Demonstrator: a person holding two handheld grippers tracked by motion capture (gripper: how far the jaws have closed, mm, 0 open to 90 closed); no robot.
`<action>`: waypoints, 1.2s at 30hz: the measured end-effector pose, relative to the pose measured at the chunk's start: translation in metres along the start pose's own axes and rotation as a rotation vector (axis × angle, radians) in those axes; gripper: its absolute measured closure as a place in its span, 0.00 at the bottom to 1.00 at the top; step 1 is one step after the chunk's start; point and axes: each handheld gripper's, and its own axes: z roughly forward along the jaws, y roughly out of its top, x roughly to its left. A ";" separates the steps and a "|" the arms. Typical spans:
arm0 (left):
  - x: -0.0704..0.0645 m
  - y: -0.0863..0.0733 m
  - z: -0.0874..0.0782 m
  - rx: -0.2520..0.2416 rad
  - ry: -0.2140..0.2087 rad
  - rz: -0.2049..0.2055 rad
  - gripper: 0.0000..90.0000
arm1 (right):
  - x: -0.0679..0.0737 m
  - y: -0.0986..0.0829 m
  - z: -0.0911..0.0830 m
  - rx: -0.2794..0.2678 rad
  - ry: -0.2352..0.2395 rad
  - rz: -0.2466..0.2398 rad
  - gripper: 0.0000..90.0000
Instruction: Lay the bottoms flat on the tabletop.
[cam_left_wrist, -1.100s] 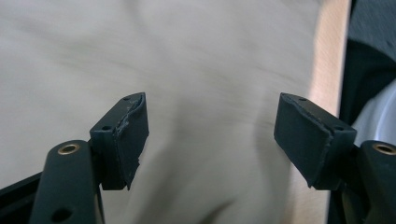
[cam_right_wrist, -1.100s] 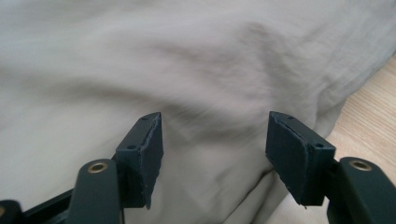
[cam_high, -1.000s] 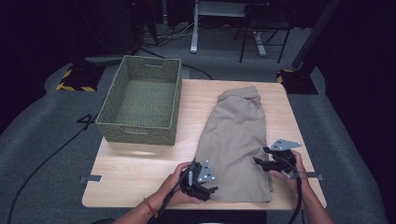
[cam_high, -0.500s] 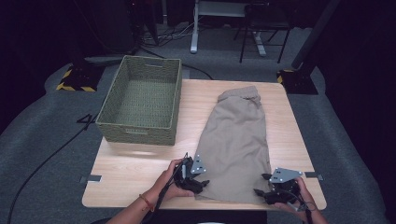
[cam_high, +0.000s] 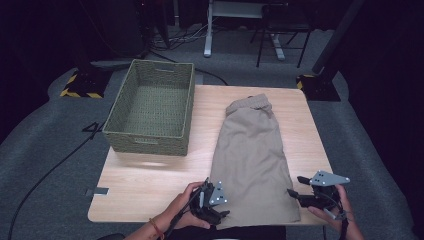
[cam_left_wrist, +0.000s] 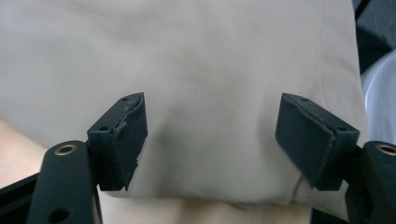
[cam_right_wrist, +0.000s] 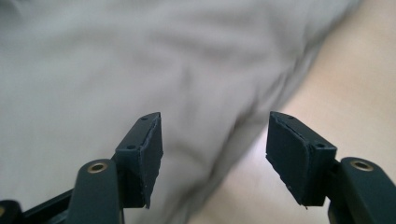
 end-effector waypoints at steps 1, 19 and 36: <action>0.007 0.004 -0.002 -0.010 0.019 -0.014 0.26 | -0.003 0.007 0.002 -0.023 0.009 -0.007 0.41; 0.075 0.010 0.048 0.009 0.085 -0.163 0.24 | -0.037 0.027 0.086 0.072 0.065 0.002 0.40; 0.049 0.011 0.020 -0.020 0.037 -0.087 0.20 | 0.003 -0.003 0.042 0.117 0.069 -0.012 0.39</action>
